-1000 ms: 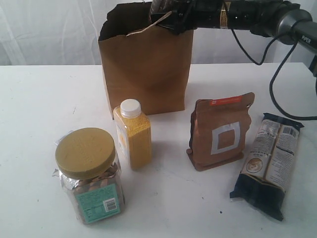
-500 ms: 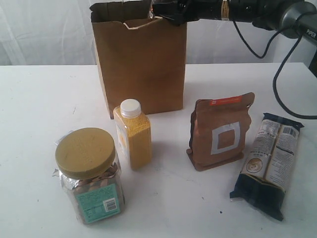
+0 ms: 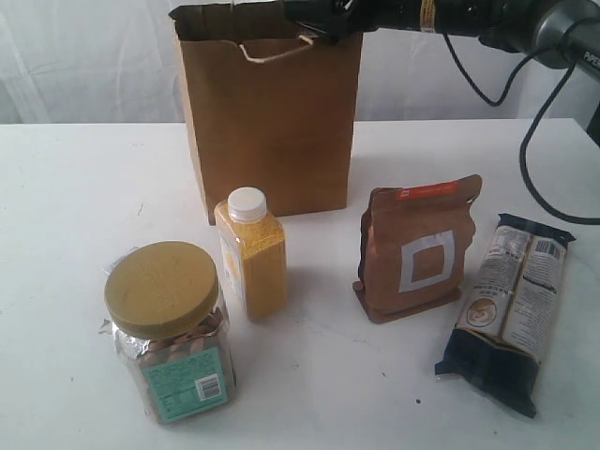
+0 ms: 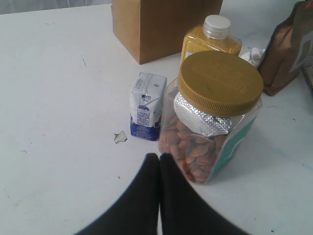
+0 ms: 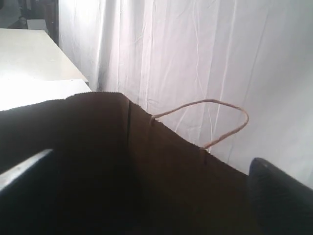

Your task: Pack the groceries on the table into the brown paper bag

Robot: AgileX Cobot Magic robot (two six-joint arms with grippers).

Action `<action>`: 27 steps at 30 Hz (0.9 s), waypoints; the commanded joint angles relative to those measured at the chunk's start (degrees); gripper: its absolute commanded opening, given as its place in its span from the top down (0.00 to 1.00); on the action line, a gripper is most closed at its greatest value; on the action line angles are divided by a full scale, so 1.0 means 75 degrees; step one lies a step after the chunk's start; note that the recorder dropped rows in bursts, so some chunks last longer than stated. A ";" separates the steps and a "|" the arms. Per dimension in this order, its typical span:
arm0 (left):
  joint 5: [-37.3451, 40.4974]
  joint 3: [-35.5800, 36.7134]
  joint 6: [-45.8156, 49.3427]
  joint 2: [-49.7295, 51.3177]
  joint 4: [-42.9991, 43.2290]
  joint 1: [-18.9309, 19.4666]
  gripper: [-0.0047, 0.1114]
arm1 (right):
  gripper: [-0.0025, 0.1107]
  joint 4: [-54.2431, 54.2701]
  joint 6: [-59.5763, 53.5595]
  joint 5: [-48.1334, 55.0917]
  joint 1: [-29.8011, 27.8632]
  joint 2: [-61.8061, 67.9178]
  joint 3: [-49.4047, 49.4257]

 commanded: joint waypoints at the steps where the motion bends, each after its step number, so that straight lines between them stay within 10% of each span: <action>1: -0.0042 0.0056 -0.0026 -0.0002 -0.0143 0.0035 0.96 | 0.05 0.0121 -0.0091 -0.0006 -0.0008 -0.0080 -0.0028; 27: -0.0042 0.0056 -0.0040 -0.0002 -0.0143 0.0035 0.96 | 0.05 -0.1427 0.1042 -0.1281 -0.0332 -0.0673 -0.0028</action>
